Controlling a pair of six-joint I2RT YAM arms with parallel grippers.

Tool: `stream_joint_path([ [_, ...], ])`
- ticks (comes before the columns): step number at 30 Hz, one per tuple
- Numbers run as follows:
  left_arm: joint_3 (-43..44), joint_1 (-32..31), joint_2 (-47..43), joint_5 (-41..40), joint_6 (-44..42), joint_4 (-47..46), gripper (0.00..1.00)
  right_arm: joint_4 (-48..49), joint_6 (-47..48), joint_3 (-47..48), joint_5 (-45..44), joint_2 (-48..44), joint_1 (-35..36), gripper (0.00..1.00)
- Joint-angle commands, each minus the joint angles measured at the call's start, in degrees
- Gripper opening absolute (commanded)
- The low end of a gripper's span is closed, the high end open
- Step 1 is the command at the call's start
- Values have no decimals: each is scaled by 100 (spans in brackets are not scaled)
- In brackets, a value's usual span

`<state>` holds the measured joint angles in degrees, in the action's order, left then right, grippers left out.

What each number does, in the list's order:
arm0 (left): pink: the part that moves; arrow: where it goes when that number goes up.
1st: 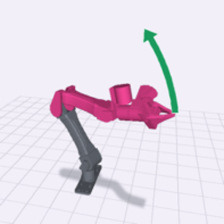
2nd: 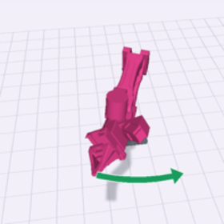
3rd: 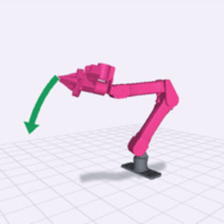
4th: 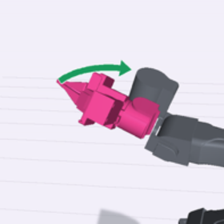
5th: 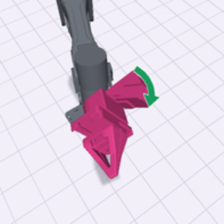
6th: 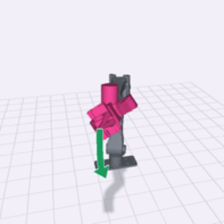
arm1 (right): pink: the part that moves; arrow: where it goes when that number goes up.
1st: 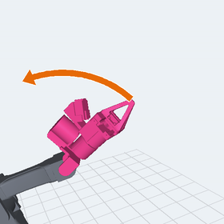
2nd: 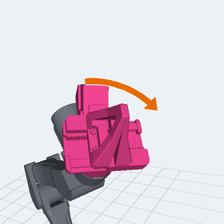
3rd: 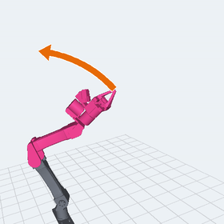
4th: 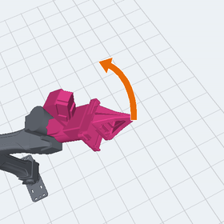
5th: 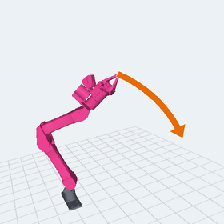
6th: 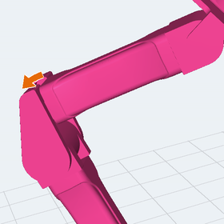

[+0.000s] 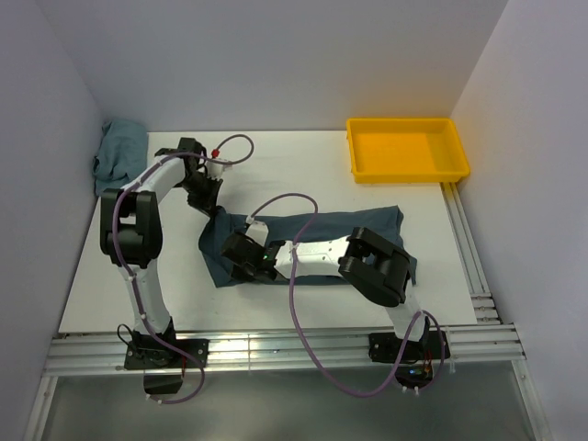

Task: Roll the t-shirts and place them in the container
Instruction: Roll the tshirt

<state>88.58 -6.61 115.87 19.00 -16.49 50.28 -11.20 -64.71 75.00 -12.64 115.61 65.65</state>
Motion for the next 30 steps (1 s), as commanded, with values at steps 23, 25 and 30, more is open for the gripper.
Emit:
stream_joint_path([
  [23,1487,-648,620,-986,594,1186,0,-181,231,287,-361,-302,212,12],
  [25,1592,-701,620,-978,656,1194,0,-189,213,252,-353,-302,238,12],
  [30,1908,-833,761,-1030,726,1361,0,-277,195,261,-335,-224,282,13],
])
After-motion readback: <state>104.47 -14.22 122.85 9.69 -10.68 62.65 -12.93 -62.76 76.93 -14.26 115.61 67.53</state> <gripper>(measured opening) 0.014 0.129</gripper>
